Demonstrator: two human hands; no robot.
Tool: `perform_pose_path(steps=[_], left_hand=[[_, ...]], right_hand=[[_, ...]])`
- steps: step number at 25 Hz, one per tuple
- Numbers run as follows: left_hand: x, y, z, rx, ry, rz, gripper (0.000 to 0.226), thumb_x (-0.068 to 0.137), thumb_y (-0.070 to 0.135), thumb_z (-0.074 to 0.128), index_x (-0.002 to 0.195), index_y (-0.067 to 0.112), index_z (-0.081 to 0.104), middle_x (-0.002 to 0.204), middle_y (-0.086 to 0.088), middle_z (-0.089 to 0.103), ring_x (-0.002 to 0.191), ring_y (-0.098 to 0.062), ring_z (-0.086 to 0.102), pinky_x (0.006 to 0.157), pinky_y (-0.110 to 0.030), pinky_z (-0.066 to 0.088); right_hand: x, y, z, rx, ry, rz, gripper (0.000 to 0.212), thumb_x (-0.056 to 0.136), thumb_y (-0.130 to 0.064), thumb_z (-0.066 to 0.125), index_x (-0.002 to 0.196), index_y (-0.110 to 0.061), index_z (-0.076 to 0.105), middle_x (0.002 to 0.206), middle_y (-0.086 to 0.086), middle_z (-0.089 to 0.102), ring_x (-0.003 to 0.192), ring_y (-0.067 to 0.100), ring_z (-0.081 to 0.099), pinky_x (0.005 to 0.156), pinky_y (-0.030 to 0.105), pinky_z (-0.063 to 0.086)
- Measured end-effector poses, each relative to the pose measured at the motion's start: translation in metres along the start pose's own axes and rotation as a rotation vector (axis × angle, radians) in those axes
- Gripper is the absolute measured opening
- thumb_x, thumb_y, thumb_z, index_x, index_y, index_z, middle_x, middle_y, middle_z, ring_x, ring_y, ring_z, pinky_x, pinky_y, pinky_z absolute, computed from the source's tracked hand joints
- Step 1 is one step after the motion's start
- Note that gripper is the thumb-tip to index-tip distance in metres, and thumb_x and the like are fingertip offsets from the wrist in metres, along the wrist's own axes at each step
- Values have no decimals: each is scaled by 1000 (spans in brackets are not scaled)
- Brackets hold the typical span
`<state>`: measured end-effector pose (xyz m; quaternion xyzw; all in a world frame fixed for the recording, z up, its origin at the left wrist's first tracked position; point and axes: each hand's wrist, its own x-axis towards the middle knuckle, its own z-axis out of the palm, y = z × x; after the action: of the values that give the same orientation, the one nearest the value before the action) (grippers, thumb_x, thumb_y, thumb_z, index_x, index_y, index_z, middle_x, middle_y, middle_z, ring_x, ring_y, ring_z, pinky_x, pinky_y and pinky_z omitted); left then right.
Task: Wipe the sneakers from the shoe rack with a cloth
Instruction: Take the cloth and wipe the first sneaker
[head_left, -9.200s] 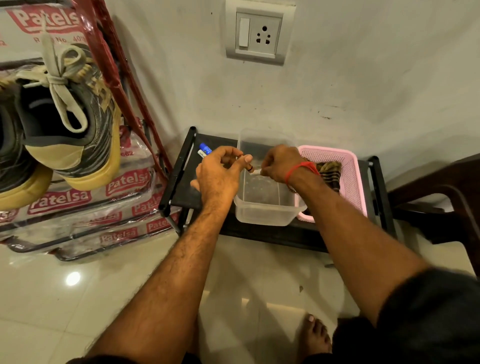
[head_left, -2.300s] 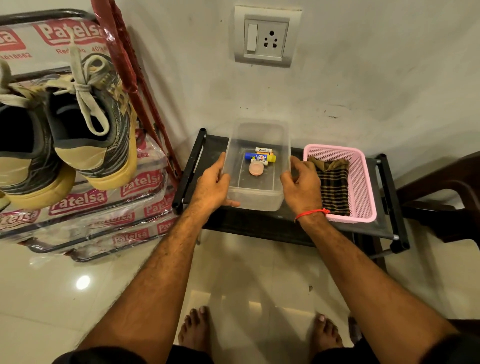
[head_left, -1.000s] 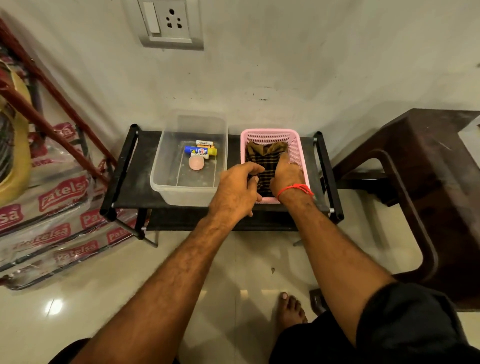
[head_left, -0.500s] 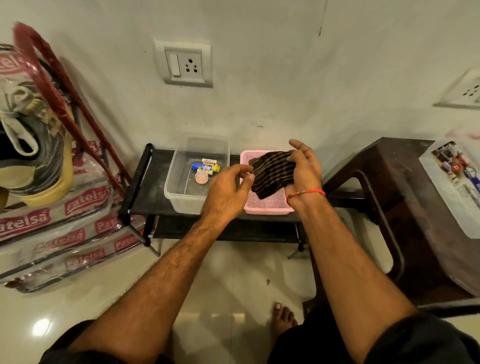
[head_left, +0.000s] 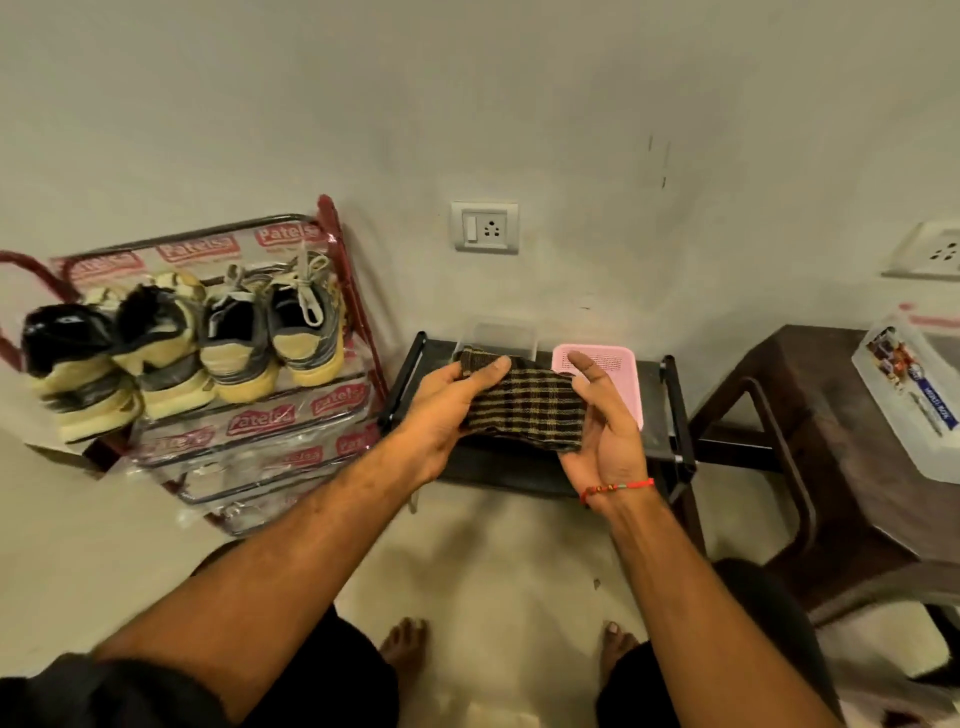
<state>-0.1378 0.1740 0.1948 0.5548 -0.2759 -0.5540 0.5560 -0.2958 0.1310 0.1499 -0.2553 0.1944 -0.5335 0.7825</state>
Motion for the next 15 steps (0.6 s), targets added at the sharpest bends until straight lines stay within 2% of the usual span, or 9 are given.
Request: perform_pose_path(steps=[3, 7, 8, 11, 15], left_hand=[[-31, 9, -21, -4, -12, 26, 35, 86, 15, 78, 118, 5, 68, 111, -19, 75, 108, -38, 70, 95, -51, 56], [-53, 1, -45, 13, -10, 23, 41, 82, -7, 74, 120, 9, 66, 113, -17, 74, 107, -37, 71, 97, -57, 54], [-56, -2, -49, 24, -7, 13, 44, 82, -9, 72, 121, 10, 66, 114, -17, 74, 107, -37, 71, 98, -59, 53], [-48, -1, -58, -5, -62, -10, 46, 83, -9, 70, 126, 5, 63, 120, -19, 72, 113, -38, 68, 103, -60, 49], [-16, -9, -62, -54, -160, -51, 44, 92, 11, 69, 135, 10, 60, 129, -17, 68, 122, -35, 64, 107, -57, 47]], right_hand=[[-20, 12, 12, -72, 15, 73, 31, 91, -19, 64, 121, -11, 63, 114, 16, 68, 106, 33, 64, 84, 48, 57], [-28, 24, 30, -277, 7, 266, 51, 96, -37, 62, 136, -6, 56, 130, 25, 62, 118, 40, 62, 94, 56, 53], [-29, 25, 35, -296, -6, 271, 53, 94, -34, 65, 138, -6, 53, 130, 25, 62, 117, 39, 62, 92, 55, 55], [-22, 22, 40, -300, 24, 185, 52, 87, -7, 68, 137, -10, 54, 118, 21, 69, 102, 33, 70, 78, 44, 61], [5, 16, 30, -360, -23, 79, 57, 83, 10, 63, 135, -14, 56, 122, 24, 66, 109, 36, 67, 88, 48, 58]])
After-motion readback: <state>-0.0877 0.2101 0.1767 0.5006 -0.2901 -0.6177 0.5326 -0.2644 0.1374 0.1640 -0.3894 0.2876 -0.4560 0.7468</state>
